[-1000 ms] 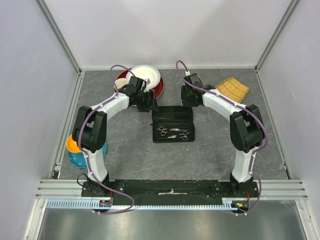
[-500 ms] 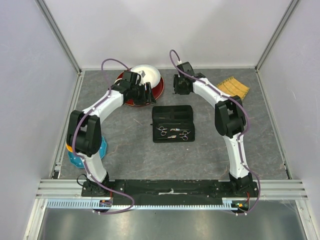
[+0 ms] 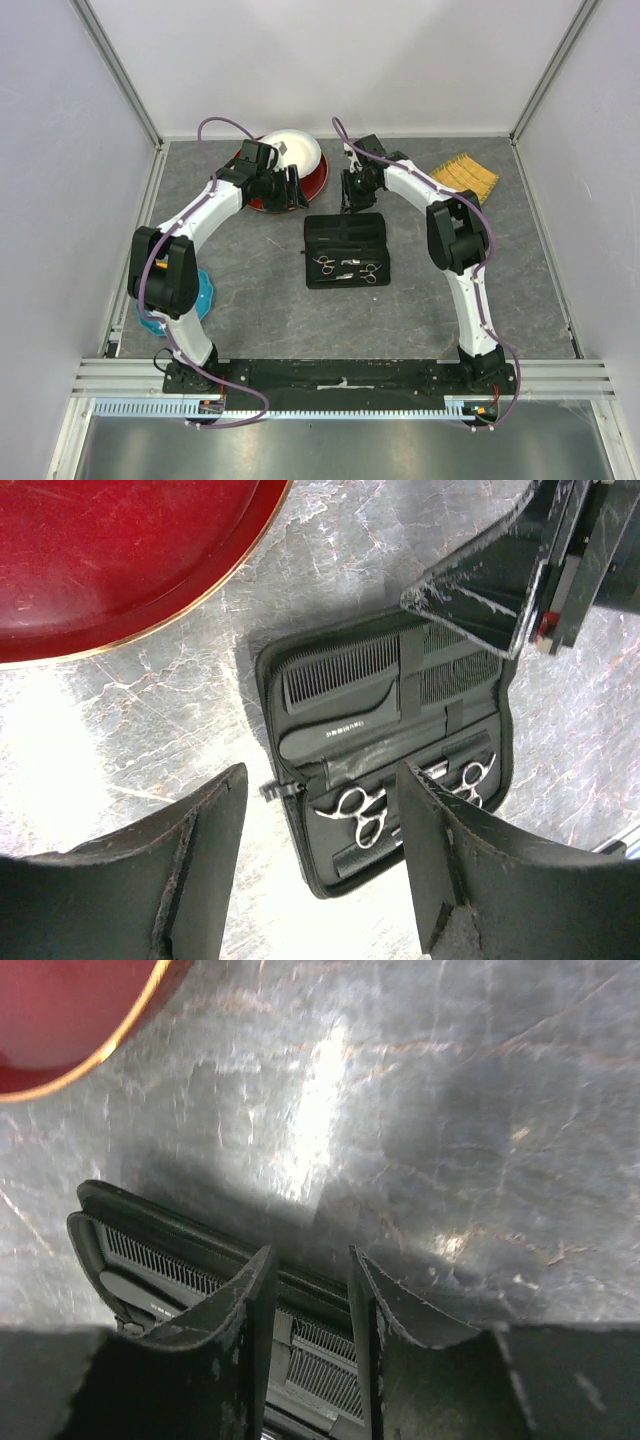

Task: Sort the hair-cutting tools

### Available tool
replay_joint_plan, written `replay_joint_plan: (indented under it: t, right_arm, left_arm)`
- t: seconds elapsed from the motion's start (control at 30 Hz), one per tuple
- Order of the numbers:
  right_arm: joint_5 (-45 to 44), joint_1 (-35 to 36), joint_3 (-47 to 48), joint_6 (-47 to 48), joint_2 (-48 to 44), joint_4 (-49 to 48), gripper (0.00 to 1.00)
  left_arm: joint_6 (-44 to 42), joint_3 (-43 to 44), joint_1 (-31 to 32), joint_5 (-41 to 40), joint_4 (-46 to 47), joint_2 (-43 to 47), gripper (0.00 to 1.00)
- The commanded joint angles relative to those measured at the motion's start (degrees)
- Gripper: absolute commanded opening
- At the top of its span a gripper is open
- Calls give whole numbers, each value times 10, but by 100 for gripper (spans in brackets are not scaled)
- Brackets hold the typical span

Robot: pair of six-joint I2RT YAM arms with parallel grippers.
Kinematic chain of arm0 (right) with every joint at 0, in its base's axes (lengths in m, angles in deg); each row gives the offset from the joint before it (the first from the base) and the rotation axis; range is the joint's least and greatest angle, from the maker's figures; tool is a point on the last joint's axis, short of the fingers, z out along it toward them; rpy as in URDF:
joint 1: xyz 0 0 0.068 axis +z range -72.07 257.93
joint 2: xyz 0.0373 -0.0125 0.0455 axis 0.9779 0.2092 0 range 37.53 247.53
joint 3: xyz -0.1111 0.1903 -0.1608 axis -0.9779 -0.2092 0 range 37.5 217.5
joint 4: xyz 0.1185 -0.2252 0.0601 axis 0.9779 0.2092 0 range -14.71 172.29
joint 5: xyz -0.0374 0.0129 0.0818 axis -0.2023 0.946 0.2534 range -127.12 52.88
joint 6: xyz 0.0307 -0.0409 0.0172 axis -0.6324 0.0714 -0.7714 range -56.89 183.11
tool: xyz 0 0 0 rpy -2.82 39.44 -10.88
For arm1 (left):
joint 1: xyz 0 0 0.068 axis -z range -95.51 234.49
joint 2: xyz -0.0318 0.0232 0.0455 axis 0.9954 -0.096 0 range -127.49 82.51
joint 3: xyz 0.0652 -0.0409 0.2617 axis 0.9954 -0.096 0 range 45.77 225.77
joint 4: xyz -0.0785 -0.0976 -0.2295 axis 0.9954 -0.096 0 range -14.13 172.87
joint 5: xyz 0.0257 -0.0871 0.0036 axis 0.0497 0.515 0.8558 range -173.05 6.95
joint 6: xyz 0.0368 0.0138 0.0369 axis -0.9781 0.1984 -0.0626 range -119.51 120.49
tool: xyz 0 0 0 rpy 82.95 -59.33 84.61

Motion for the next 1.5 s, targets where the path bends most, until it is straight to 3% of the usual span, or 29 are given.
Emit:
replay_joint_plan:
  t: [0.0,0.23,0.53,0.63,0.7,0.8,1.13,1.23,1.47]
  right_arm:
    - [100,2,-39,32,-50,13,39]
    - [152,4,-87,28,-117,3,34]
    - [182,26,-195,44,-213,-2,31]
    - [112,30,-237,6,-265,-33,38]
    - [-3,30,-281,-32,-329,-69,41]
    - [-97,30,-339,-80,-411,-88,48]
    - [-104,36,-544,-153,-605,-27,53]
    - [-54,47,-579,-154,-630,-27,49]
    - [20,159,-651,-146,-584,-29,31]
  left_arm:
    - [-3,44,-13,27,-7,-15,67]
    - [44,53,-13,108,45,-69,67]
    - [23,50,2,180,58,-118,66]
    - [9,49,16,199,58,-142,66]
    - [2,49,25,226,57,-156,66]
    - [-5,47,34,265,57,-175,65]
    - [-18,25,48,321,76,-170,63]
    - [-17,20,50,323,76,-176,63]
    - [-10,25,50,317,74,-182,61]
